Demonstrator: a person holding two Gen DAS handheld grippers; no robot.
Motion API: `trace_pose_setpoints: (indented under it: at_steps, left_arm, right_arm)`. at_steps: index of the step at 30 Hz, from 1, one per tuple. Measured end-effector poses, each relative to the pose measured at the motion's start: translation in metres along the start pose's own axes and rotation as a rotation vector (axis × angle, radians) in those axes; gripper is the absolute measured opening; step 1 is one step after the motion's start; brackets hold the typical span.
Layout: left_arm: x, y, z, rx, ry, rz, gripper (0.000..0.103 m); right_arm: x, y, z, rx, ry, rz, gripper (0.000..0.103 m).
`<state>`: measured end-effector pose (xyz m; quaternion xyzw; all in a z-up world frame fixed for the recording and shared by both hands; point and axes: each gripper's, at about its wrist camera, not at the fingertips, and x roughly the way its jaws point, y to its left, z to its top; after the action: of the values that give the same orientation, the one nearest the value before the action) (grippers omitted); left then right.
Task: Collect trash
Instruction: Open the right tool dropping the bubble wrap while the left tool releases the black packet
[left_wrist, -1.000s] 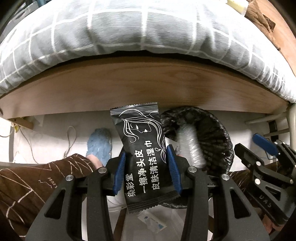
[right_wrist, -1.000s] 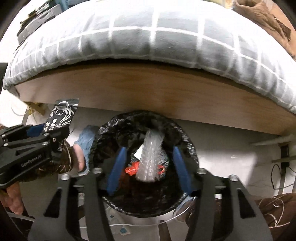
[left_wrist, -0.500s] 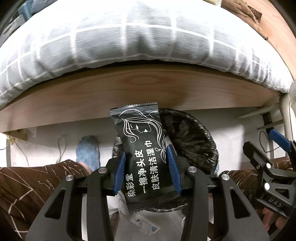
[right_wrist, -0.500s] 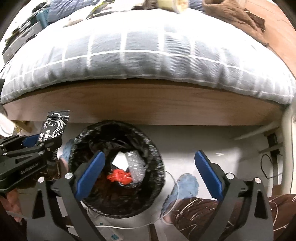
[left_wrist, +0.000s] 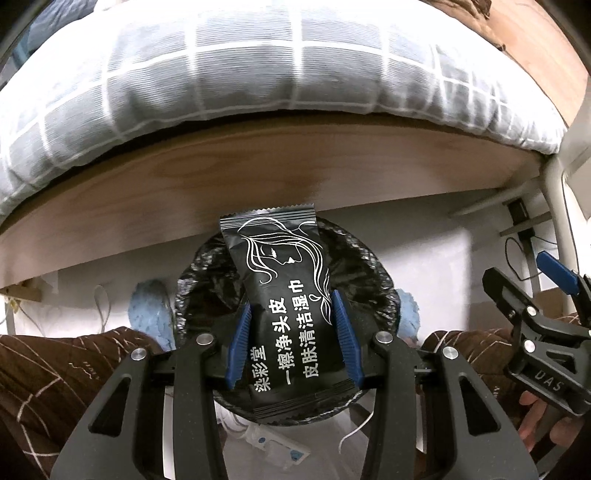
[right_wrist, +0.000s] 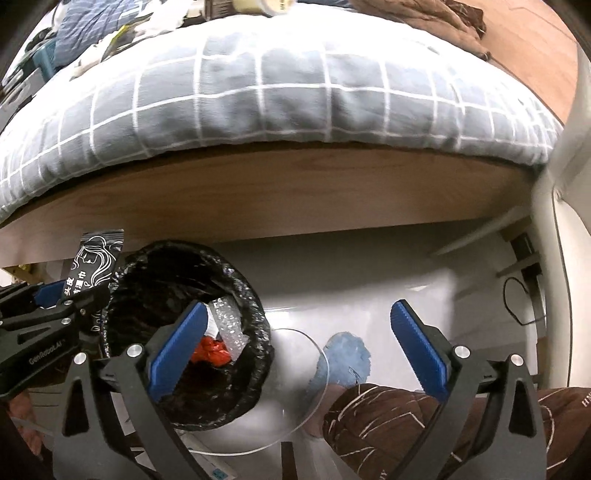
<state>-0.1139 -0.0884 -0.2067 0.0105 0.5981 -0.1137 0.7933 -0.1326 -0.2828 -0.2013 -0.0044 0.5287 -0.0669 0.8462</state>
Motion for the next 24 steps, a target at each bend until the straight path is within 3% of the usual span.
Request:
trace_pose_setpoints:
  at_steps: [8,19,24]
  left_arm:
    - [0.007,-0.006,-0.001,0.026,-0.002,0.016,0.05]
    - [-0.005,0.0,0.002,0.012,-0.052,0.05,0.088]
    - [-0.013,0.007,0.004,-0.005,-0.085,0.067,0.096]
  right_arm:
    - [-0.003,-0.006,0.0,0.016,-0.01,0.006,0.095]
    - [-0.011,-0.001,0.004,0.002,-0.039,0.009,0.095]
    - [-0.019,0.004,0.01,-0.007,-0.065,0.012,0.095]
